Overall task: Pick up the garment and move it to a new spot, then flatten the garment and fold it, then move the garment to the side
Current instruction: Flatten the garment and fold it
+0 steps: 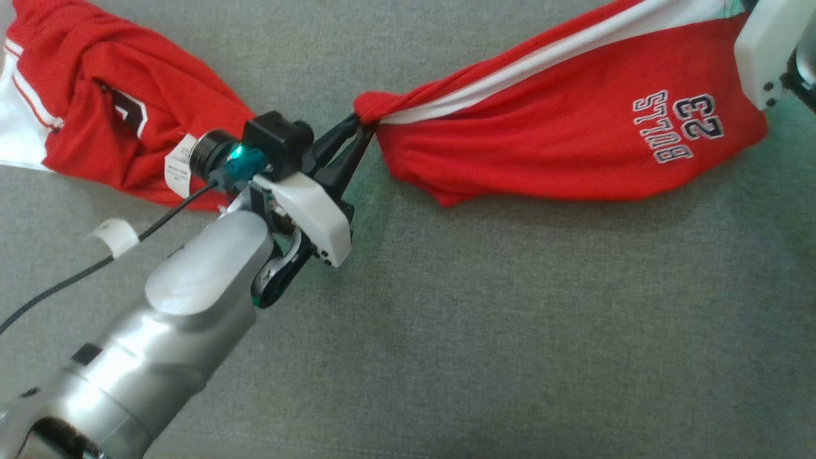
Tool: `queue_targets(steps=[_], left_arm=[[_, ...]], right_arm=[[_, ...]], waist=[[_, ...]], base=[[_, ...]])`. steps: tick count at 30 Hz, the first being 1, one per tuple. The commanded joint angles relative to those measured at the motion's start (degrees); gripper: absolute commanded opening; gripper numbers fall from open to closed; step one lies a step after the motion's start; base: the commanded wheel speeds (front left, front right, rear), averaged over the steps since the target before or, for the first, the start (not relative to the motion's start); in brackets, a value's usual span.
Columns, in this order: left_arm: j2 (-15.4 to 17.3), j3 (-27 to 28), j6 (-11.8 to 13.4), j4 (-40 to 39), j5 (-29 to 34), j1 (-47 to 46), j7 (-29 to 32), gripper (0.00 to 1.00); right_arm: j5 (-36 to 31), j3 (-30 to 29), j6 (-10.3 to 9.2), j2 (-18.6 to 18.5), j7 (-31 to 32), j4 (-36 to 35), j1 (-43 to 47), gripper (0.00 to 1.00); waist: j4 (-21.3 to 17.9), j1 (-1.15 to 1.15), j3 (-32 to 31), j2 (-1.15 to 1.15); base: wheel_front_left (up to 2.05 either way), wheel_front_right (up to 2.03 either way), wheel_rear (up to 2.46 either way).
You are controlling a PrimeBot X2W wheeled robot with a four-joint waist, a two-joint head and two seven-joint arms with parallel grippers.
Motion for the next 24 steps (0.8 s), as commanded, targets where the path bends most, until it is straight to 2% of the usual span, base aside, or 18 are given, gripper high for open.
queue_targets(steps=[1, 6, 7, 8, 9, 18, 22, 24], left_arm=[[1.1, 2.4, -0.4, -0.1, 0.7, -3.0, -1.0, 0.00], [-0.2, 2.0, -1.2, 2.3, 1.3, -4.7, -2.2, 0.00], [-0.3, 1.8, -1.3, 2.7, 1.5, -5.0, -2.4, 0.13], [-0.5, 1.8, -1.3, 3.1, 1.7, -5.3, -2.7, 0.45], [-0.6, 1.7, -1.2, 3.5, 2.0, -5.5, -3.2, 1.00], [-0.6, 4.9, 0.9, 5.5, 0.9, -3.9, -9.3, 1.00], [0.3, 8.1, 3.2, 3.4, 0.9, -1.3, -11.2, 1.00], [1.6, 11.2, 6.3, -1.1, 4.5, 1.0, -11.6, 1.00]], right_arm=[[-0.1, 0.4, -0.05, 0.2, -1.1, 0.2, -1.5, 0.00], [0.6, 1.7, -0.05, 1.8, -4.2, 5.4, -4.6, 0.00], [0.5, 1.8, -0.05, 2.2, -5.5, 6.2, -5.1, 0.00], [1.0, 1.4, -0.05, 2.7, -6.3, 7.5, -5.3, 1.00], [0.9, 1.3, -0.05, 3.1, -6.9, 8.7, -5.6, 1.00], [0.6, -0.6, -0.05, 7.0, -17.0, 17.5, -4.2, 1.00], [0.5, -4.2, -0.05, 8.7, -23.9, 19.8, -2.5, 1.00], [1.0, -7.1, -0.05, 10.5, -28.8, 19.7, -0.2, 1.00]], waist=[[0.3, -0.01, 0.9, 0.00], [0.1, -0.01, 2.5, 0.00], [0.1, -0.01, 2.7, 0.00], [0.1, -0.01, 2.8, 0.00], [0.1, -0.01, 2.9, 0.00], [-1.3, -0.01, -1.0, 0.00], [-2.2, -0.01, -4.5, 0.00], [-2.9, -0.01, -7.5, 0.00]], base=[[0.00, 0.00, 0.00], [0.00, 0.00, 0.00], [0.00, 0.00, 0.00], [0.00, 0.00, 0.00], [0.00, 0.00, 0.00], [0.00, 0.00, 0.00], [0.00, 0.00, 0.00], [0.00, 0.00, 0.00]])
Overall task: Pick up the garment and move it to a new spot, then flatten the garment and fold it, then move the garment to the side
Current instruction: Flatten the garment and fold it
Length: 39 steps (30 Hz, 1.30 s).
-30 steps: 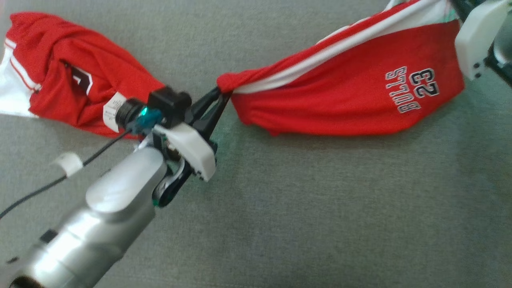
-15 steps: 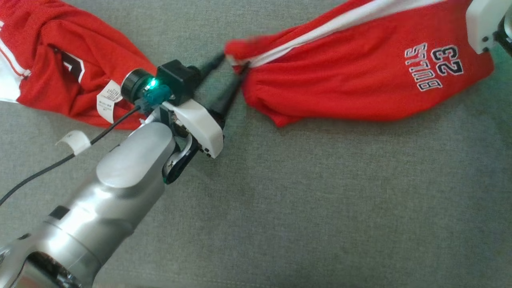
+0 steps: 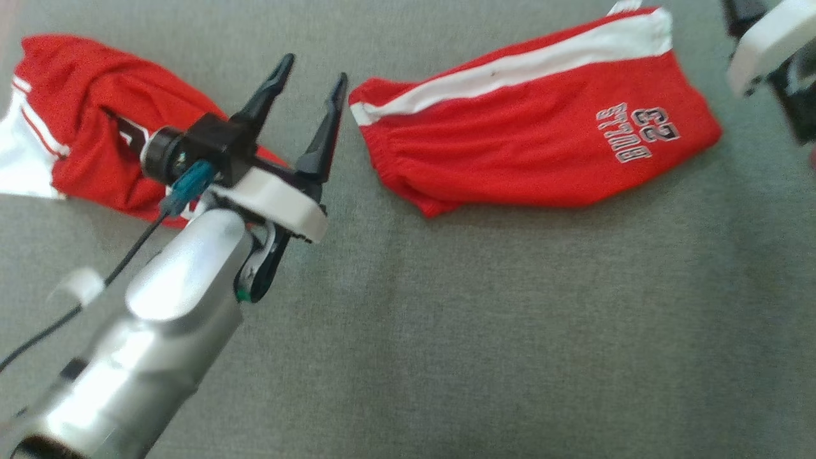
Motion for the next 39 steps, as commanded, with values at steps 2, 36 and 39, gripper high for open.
queue_targets(steps=[2, 36, 39], left_arm=[[2.8, 6.7, 2.7, -6.8, 3.1, 2.1, -0.6, 1.00], [-11.8, 36.6, -3.8, -20.4, 25.5, 40.9, -0.6, 1.00], [-12.4, 36.8, -5.3, -19.9, 26.9, 40.0, -0.6, 1.00]], right_arm=[[0.1, -2.9, -0.05, 1.8, -2.6, -1.8, 3.3, 1.00], [-13.0, -36.9, -0.05, 23.3, -3.6, -41.2, 56.3, 1.00], [-12.3, -39.3, -0.05, 23.3, -2.3, -39.2, 54.2, 1.00]], waist=[[-1.5, 0.01, -4.4, 0.00], [-5.8, 0.01, -15.9, 0.00], [-4.3, 0.01, -14.2, 0.00]], base=[[0.00, 0.00, 0.00], [0.00, 0.00, 0.00], [0.00, 0.00, 0.00]])
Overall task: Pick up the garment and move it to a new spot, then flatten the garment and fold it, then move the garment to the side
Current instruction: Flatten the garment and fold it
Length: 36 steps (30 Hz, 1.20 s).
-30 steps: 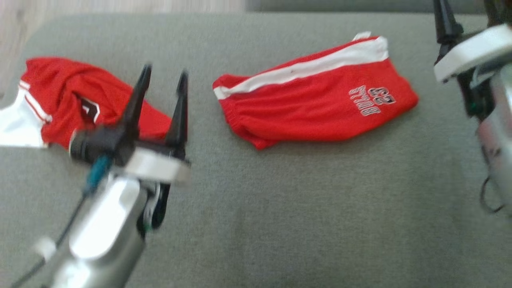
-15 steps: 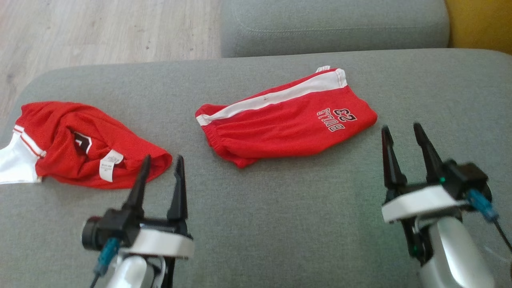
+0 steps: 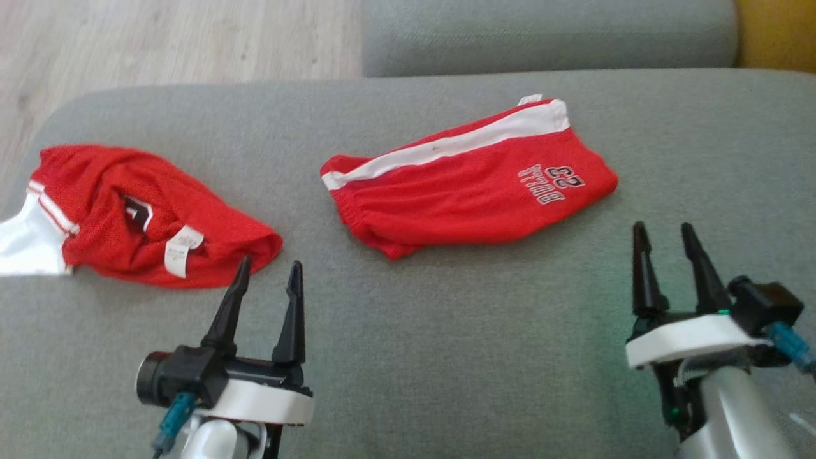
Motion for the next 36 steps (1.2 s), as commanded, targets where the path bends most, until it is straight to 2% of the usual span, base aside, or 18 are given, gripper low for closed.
queue_targets(steps=[1, 5, 11, 20, 29, 32, 34, 36], left_arm=[[-0.3, 2.3, -0.7, -1.2, 1.0, -3.2, -0.4, 1.00], [-0.8, 2.7, -2.0, -0.3, 1.9, -4.3, -0.4, 1.00], [-1.4, 2.1, -3.5, 0.8, 2.5, -6.5, -0.4, 1.00], [-1.8, 0.8, -4.5, 1.4, 2.0, -9.5, -0.4, 1.00], [-1.8, 0.1, -4.5, 1.3, 1.0, -10.3, -0.4, 1.00], [-1.8, 0.0, -4.3, 1.3, 0.9, -10.5, -0.4, 1.00], [-1.8, -0.1, -4.2, 1.4, 0.8, -10.6, -0.4, 1.00], [-1.8, 0.1, -4.0, 1.4, 0.7, -10.6, -0.4, 1.00]], right_arm=[[0.4, -0.1, -0.05, 0.1, 0.8, -0.2, -4.6, 1.00], [0.9, -2.9, -0.05, 0.1, 3.2, 5.0, -10.6, 1.00], [-0.3, -10.8, -0.05, 0.1, 7.3, 18.0, -21.5, 1.00], [-16.0, -25.6, -0.05, 0.1, 10.3, 34.7, -33.5, 1.00], [-25.7, -33.2, -0.05, 0.1, 10.1, 41.4, -37.5, 1.00], [-28.0, -34.0, -0.05, 0.1, 9.1, 43.7, -38.8, 1.00], [-29.1, -33.9, -0.05, 0.1, 7.8, 44.9, -39.9, 0.00], [-30.1, -33.9, -0.05, 0.1, 6.0, 45.3, -40.9, 0.00]], waist=[[1.7, 0.00, 2.0, 0.00], [4.0, 0.00, 4.8, 0.00], [7.7, 0.00, 8.9, 0.00], [12.0, 0.00, 12.4, 0.00], [13.0, 0.00, 13.4, 0.00], [13.0, 0.00, 13.7, 0.00], [12.8, 0.00, 13.6, 0.00], [12.2, 0.00, 13.5, 0.00]], base=[[0.00, 0.00, 0.00], [0.00, 0.00, 0.00], [0.00, 0.00, 0.00], [0.00, 0.00, 0.00], [0.00, 0.00, 0.00], [0.00, 0.00, 0.00], [0.00, 0.00, 0.00], [0.00, 0.00, 0.00]])
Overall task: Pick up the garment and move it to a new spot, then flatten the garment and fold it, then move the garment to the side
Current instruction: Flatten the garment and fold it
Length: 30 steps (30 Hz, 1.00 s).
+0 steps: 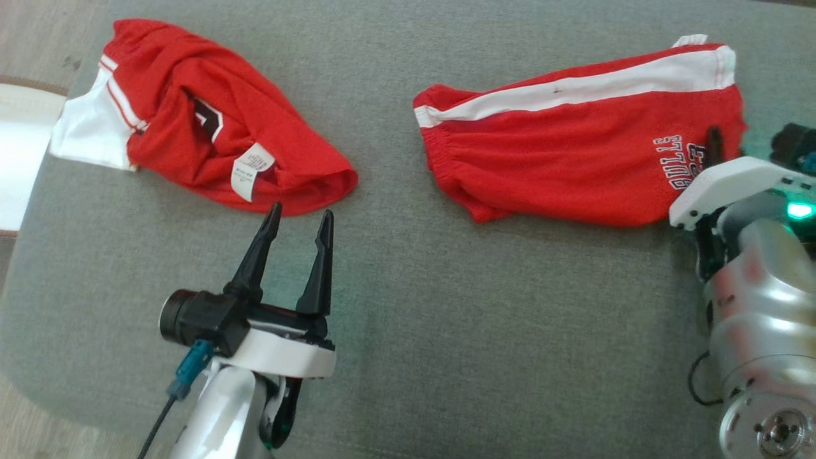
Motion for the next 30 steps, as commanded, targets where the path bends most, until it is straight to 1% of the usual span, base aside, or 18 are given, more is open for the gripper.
queue_targets(steps=[1, 5, 10, 16, 19, 23, 30], left_arm=[[0.2, 2.0, 0.2, -1.6, -0.5, -1.8, -0.4, 1.00], [0.2, 2.3, 0.3, -1.4, -0.3, -1.0, -0.4, 1.00], [0.2, 3.1, 0.4, -1.6, 0.1, -0.3, -0.4, 1.00], [0.2, 3.4, 0.7, -1.9, 0.0, 1.6, -0.4, 1.00], [0.2, 3.6, 0.7, -1.6, -1.2, 2.7, -0.4, 1.00], [0.2, 3.7, 0.7, -1.5, -0.9, 3.3, -0.4, 1.00], [0.2, 3.5, 0.5, -1.3, -0.4, 3.5, -0.4, 1.00]], right_arm=[[-0.9, 1.0, -0.05, 1.1, -0.9, -0.5, -1.2, 0.00], [-1.2, -0.9, -0.05, 1.1, -3.5, -1.3, -1.7, 0.00], [-0.8, -2.7, -0.05, 0.4, -4.9, -3.7, -0.5, 0.00], [1.8, -4.6, -0.05, -1.6, -5.5, -7.4, 4.3, 0.00], [3.4, -5.6, -0.05, -1.6, -5.3, -8.9, 6.5, 0.00], [5.0, -4.8, -0.05, -1.1, -4.9, -10.4, 8.3, 0.00], [7.8, -0.9, -0.05, 0.3, -5.0, -12.4, 8.3, 0.00]], waist=[[-0.5, 0.00, -0.3, 0.00], [-2.3, 0.00, -1.6, 0.00], [-4.8, 0.00, -3.4, 0.00], [-7.7, 0.00, -6.5, 0.00], [-8.6, 0.00, -7.7, 0.00], [-9.1, 0.00, -8.5, 0.00], [-8.6, 0.00, -9.4, 0.00]], base=[[0.00, 0.00, 0.00], [0.00, 0.00, 0.00], [0.00, 0.00, 0.00], [0.00, 0.00, 0.00], [0.00, 0.00, 0.00], [0.00, 0.00, 0.00], [0.00, 0.00, 0.00]])
